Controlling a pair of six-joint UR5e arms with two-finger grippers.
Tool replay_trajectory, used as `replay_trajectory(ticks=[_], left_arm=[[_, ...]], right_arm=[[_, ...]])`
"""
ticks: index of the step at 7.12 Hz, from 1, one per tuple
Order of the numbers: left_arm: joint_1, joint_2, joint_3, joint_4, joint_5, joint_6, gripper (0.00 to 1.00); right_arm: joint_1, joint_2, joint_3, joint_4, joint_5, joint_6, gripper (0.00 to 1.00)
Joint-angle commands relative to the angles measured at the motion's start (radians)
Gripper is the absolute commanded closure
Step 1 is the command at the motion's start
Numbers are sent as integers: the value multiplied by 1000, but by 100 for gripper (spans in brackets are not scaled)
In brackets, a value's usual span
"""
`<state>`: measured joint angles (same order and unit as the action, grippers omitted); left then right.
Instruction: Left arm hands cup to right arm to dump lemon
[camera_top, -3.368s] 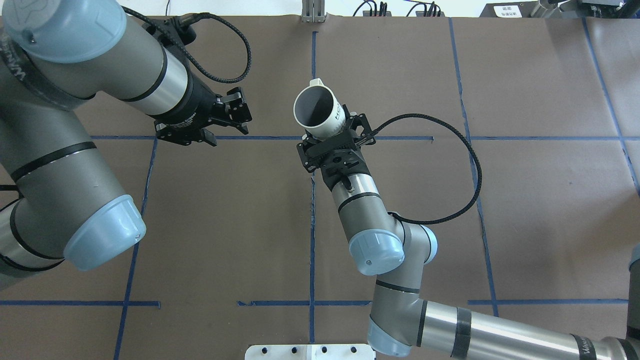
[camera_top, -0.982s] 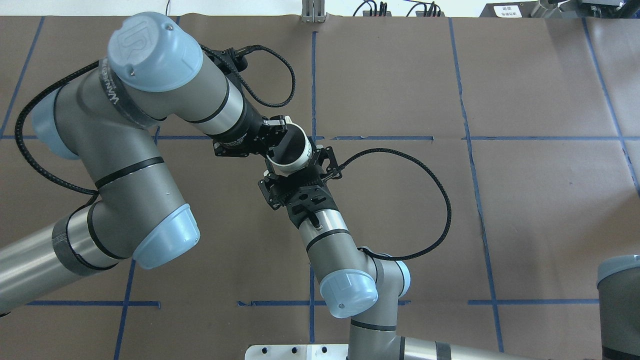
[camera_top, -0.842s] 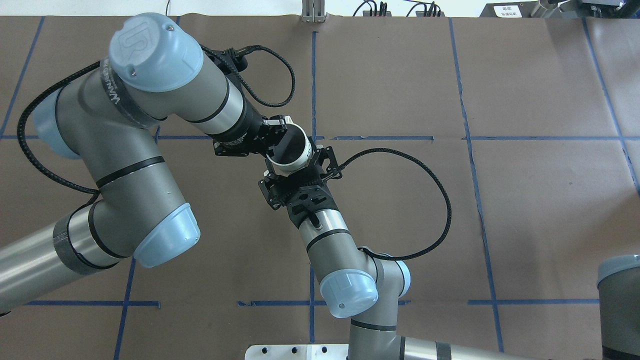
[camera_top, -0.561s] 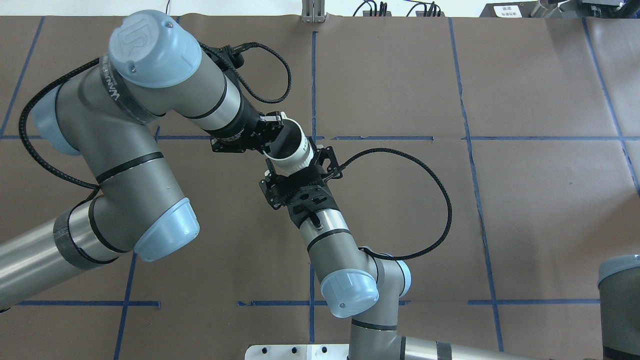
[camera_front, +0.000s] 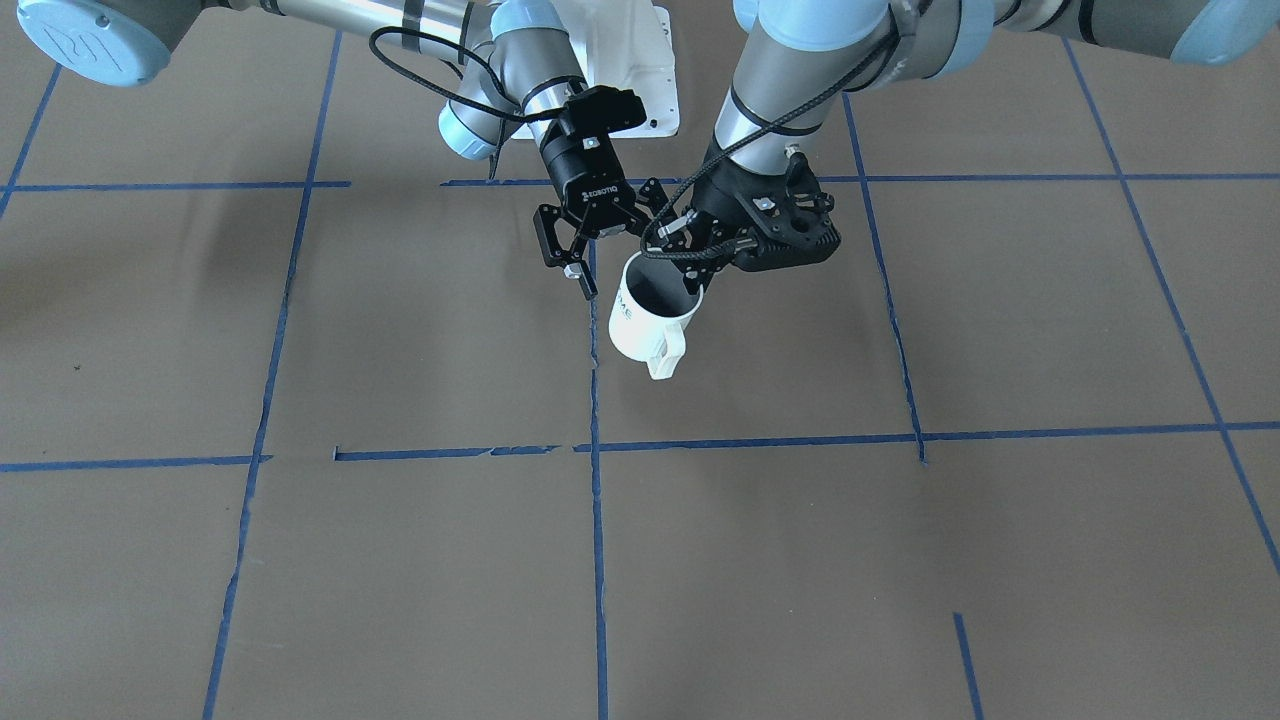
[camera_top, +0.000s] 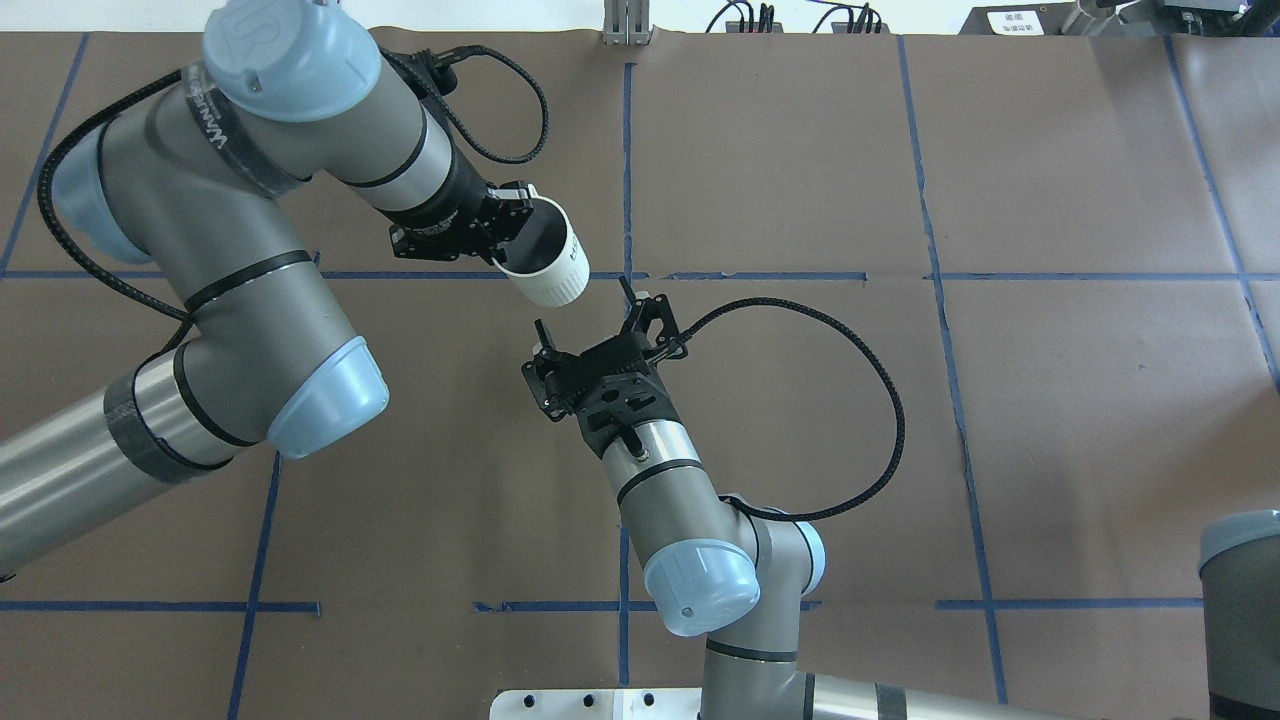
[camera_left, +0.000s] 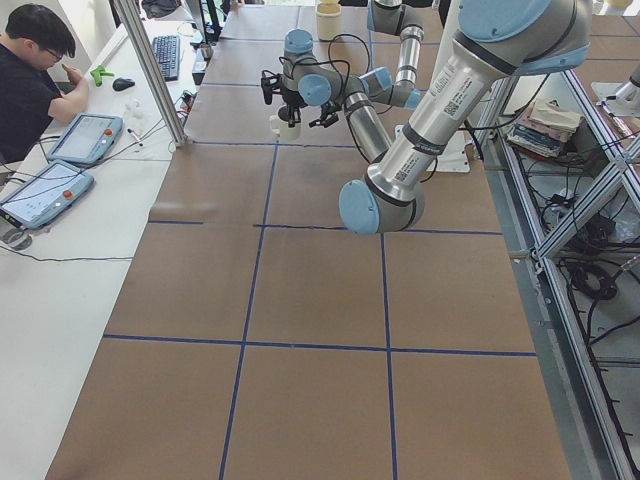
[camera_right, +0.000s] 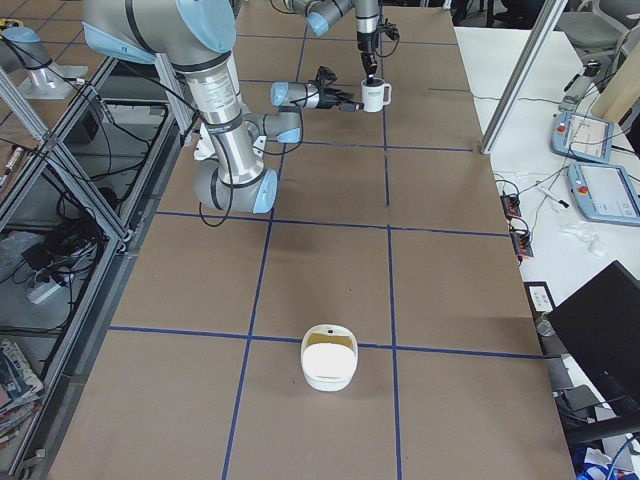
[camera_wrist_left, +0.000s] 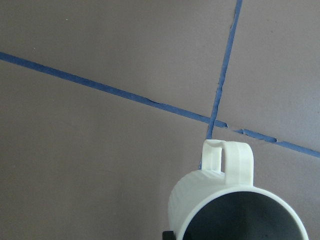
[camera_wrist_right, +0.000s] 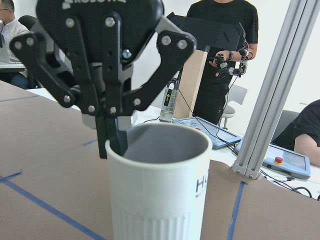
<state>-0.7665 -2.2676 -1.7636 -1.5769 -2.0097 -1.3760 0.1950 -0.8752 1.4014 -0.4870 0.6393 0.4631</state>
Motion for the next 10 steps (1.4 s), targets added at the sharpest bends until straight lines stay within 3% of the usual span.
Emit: replay_trajectory(ticks=[1, 3, 5, 7, 9, 10], left_arm=[[-94, 2, 48, 15, -4, 105, 100], [-196, 77, 58, 15, -11, 284, 100], [-311, 205, 14, 17, -123, 487, 100], [-364, 371, -100, 17, -136, 619, 100], [-413, 523, -151, 2, -170, 754, 100], [-427, 586, -152, -29, -172, 784, 100]], right_arm=[[0, 1, 16, 13, -3, 6, 0], [1, -2, 27, 16, -24, 8, 0], [44, 7, 50, -80, -12, 26, 0], [169, 7, 53, -235, 171, 136, 0], [329, 5, 57, -359, 464, 196, 0], [406, 7, 62, -480, 606, 244, 0]])
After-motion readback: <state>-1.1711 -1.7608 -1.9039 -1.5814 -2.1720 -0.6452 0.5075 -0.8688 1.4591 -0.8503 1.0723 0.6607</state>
